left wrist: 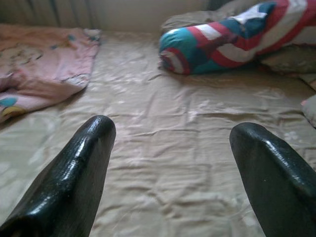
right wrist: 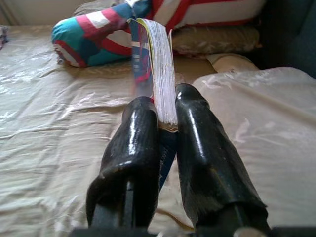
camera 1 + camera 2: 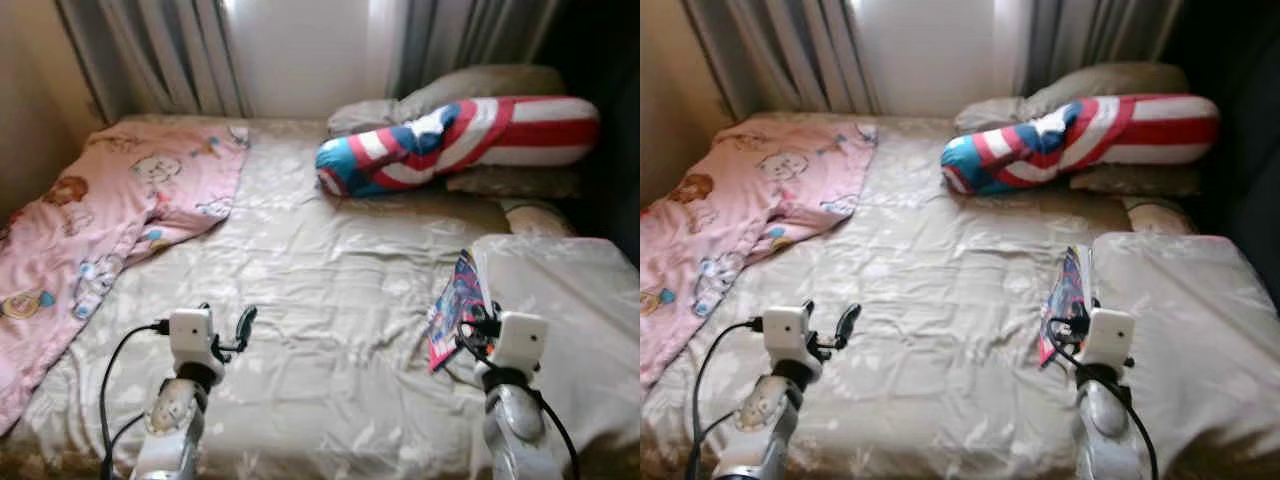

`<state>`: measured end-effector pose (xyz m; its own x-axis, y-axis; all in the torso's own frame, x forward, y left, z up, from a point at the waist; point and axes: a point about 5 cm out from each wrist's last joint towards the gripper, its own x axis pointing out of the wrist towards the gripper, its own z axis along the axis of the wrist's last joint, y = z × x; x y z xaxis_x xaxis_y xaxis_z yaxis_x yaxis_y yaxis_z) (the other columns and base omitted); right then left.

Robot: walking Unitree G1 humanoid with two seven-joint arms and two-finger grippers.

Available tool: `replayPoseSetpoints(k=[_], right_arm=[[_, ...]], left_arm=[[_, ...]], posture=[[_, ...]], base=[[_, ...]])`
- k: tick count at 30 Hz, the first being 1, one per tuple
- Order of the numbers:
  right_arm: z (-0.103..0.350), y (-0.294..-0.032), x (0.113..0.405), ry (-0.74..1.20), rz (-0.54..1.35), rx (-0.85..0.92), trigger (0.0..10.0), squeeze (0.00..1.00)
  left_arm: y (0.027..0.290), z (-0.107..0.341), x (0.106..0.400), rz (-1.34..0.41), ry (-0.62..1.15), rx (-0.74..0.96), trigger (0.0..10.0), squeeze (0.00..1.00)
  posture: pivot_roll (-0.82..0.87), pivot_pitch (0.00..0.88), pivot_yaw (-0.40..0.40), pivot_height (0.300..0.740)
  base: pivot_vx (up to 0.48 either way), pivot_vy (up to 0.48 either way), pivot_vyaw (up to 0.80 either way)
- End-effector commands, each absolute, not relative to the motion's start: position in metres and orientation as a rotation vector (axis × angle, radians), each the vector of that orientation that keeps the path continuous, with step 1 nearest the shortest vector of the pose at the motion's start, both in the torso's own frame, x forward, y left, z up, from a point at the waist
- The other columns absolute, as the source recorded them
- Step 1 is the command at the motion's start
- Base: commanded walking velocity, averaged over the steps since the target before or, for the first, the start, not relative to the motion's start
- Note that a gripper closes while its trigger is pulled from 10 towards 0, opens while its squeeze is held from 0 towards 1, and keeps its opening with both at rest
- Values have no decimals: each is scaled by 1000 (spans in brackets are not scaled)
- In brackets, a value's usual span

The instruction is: Clean up the room

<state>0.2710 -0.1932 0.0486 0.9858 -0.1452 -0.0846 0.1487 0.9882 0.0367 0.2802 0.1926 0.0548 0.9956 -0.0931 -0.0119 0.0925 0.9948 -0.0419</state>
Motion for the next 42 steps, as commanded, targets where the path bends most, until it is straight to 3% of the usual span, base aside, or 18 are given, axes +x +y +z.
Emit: replayPoseSetpoints(k=[1,12,25,42], right_arm=[[57,-200,274,45,-164,36,10000,0],[53,-194,272,68,-117,46,10000,0],[57,-176,274,63,107,82,10000,0],[63,-165,281,36,185,15,10000,0]], left_arm=[[187,55,282,-107,20,-49,10000,0],[189,53,279,-101,27,-53,10000,0],[183,54,280,-83,25,-60,10000,0],[192,67,282,-62,-19,-43,10000,0]], posture=[[-57,0,-15,740],[-56,3,-14,740],[-64,5,-6,740],[-61,15,-5,740]], base=[[0,0,-750],[0,0,0],[0,0,0],[0,0,0]])
